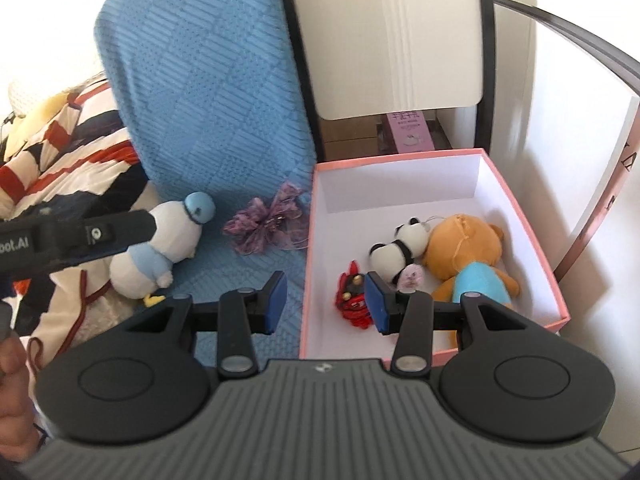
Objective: Organize objects
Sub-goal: 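Open both tools to release the toys and withdraw from the box, then reach the left tool to the penguin while the right tool reaches the purple bow, then close the left tool on the penguin while the right tool grips the purple bow, then carry the penguin with the left tool and bow with the right into the box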
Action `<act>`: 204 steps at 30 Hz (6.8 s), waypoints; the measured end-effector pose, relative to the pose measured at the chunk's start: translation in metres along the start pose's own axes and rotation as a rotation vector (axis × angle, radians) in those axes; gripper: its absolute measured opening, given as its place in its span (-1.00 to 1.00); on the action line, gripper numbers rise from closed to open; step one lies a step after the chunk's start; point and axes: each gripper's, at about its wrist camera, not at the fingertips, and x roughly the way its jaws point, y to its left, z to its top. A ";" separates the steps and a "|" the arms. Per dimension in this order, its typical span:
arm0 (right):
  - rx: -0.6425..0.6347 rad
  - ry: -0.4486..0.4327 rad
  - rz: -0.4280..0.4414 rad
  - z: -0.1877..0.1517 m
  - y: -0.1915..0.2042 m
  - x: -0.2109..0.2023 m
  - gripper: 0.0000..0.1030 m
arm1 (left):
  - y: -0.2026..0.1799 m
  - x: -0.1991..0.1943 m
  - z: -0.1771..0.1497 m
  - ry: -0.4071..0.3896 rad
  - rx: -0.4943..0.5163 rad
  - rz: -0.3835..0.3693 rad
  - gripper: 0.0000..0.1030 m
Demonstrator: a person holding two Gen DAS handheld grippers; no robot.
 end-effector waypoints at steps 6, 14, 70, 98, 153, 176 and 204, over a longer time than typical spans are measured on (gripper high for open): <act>0.005 -0.012 0.026 -0.018 0.024 -0.005 -0.11 | 0.019 -0.025 -0.012 -0.030 0.010 0.004 0.28; -0.016 -0.014 0.030 -0.037 0.052 -0.003 -0.11 | 0.047 -0.045 -0.026 -0.052 0.021 0.025 0.28; 0.018 0.056 0.137 0.015 0.089 0.289 0.81 | 0.212 0.213 -0.007 0.226 0.549 0.796 0.78; 0.114 0.175 0.099 0.048 0.061 0.382 -0.45 | 0.262 0.252 -0.010 0.364 0.657 0.873 0.76; -0.139 0.147 0.085 -0.071 0.064 0.202 0.25 | 0.209 0.100 -0.073 0.209 -0.161 0.454 0.60; -0.263 0.233 0.037 -0.085 0.106 0.253 0.28 | 0.235 0.116 -0.053 0.231 -0.159 0.439 0.61; -0.128 0.189 0.073 -0.069 0.105 0.180 -0.72 | 0.217 0.100 -0.065 0.256 -0.230 0.335 0.60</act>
